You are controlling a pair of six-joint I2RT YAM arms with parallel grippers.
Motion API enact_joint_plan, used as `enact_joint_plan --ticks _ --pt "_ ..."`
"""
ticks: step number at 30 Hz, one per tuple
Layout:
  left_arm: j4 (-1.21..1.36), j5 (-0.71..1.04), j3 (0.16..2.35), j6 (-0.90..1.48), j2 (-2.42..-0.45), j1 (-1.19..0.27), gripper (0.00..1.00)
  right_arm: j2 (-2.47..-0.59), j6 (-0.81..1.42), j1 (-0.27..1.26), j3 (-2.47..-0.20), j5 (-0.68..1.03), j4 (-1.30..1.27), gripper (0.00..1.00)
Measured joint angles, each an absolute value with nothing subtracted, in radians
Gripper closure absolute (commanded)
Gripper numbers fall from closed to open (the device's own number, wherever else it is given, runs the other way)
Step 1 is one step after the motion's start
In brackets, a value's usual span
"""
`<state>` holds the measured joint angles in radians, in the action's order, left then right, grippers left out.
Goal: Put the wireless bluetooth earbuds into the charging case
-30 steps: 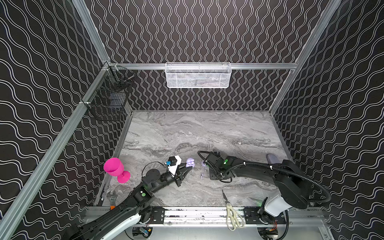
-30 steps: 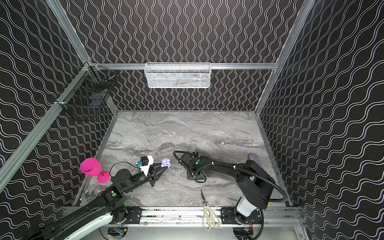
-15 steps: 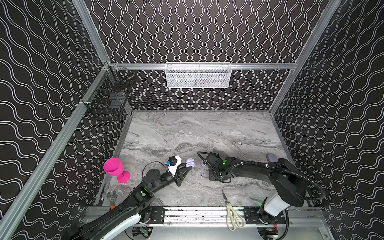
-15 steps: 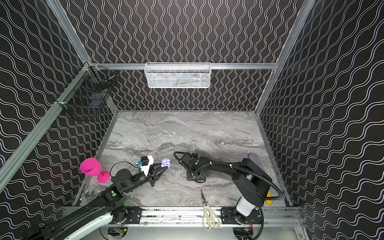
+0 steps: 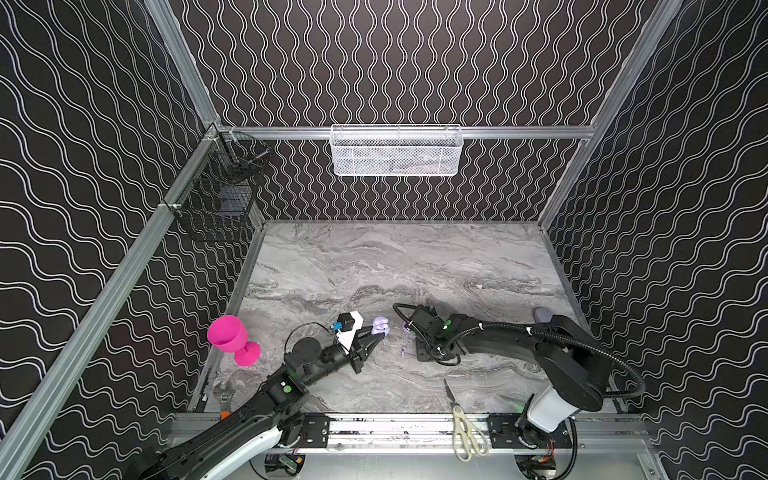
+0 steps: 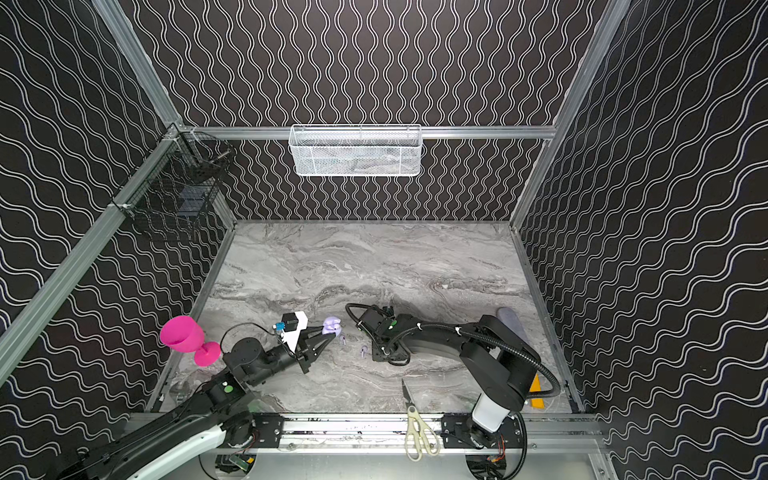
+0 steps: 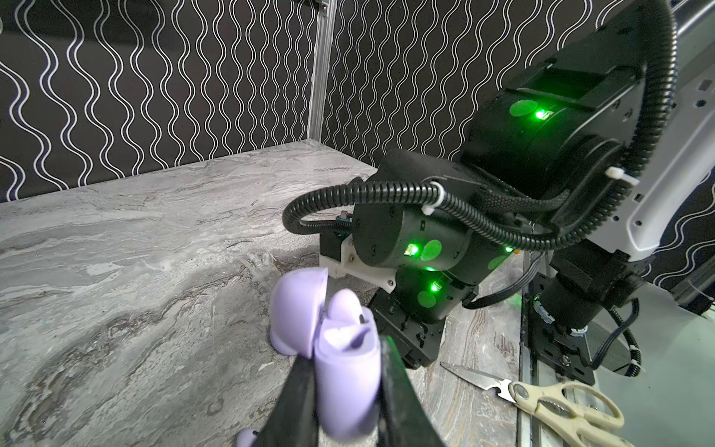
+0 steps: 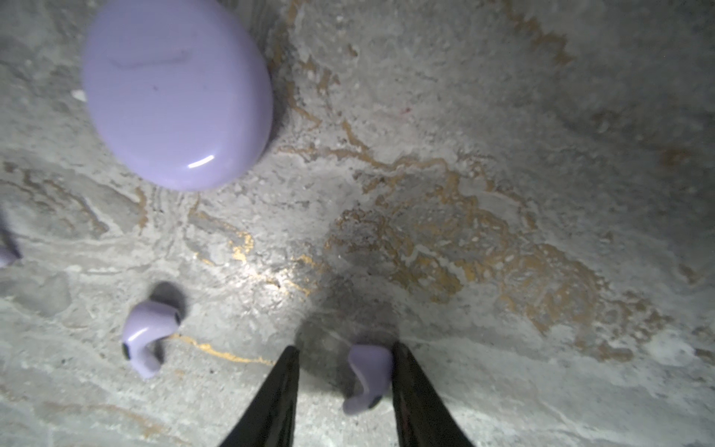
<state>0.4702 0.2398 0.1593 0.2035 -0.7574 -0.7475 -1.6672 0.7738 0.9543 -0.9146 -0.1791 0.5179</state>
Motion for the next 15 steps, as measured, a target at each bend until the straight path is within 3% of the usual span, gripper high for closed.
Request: enact_joint_plan --ticks 15 --pt "0.471 0.240 0.160 0.204 -0.768 -0.748 0.85 -1.657 0.766 0.954 -0.901 -0.183 0.506 0.63"
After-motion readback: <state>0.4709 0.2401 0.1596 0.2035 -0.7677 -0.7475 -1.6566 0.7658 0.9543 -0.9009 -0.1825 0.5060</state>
